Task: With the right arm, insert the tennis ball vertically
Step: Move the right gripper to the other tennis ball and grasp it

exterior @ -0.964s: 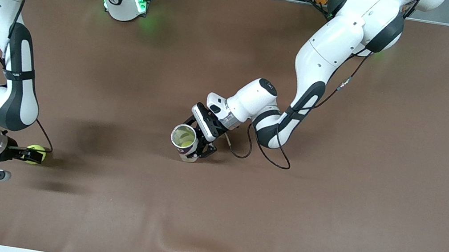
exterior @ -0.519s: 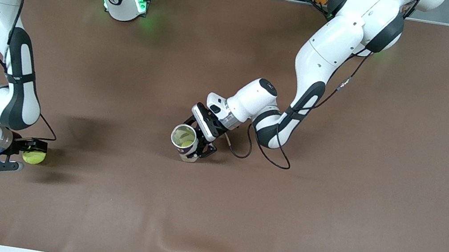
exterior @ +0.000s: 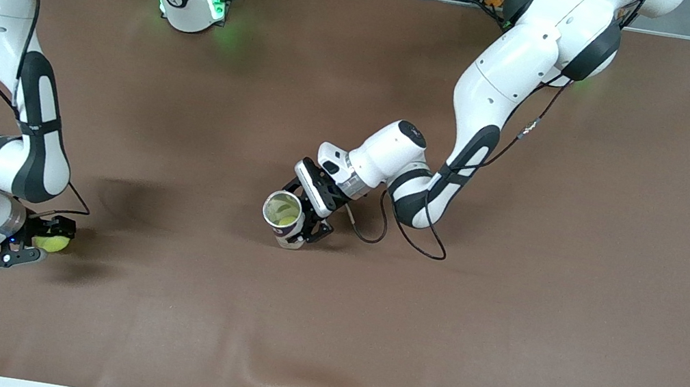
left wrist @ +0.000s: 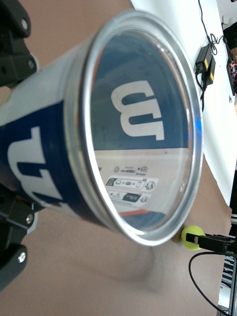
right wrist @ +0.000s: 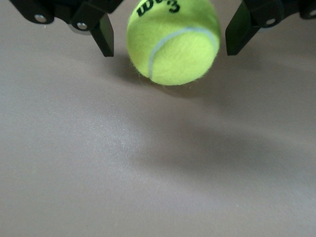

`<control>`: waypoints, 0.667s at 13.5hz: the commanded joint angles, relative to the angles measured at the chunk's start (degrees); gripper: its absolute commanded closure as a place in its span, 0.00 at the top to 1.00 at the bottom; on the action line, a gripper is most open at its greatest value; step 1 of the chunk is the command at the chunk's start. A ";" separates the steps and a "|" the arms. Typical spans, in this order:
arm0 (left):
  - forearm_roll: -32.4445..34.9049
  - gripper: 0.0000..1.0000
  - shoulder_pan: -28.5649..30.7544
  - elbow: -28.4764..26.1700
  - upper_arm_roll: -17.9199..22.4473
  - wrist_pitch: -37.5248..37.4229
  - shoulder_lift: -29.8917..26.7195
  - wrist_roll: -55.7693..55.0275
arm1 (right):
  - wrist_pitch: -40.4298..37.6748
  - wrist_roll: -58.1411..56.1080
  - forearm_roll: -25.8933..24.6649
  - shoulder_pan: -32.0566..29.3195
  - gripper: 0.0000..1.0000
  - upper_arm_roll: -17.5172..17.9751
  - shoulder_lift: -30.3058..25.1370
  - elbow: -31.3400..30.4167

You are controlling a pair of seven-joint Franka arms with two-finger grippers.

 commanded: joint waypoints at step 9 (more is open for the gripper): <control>1.00 0.80 -0.16 0.58 0.70 0.74 0.63 -0.15 | 0.95 4.27 -0.02 0.16 0.18 1.21 -2.06 2.38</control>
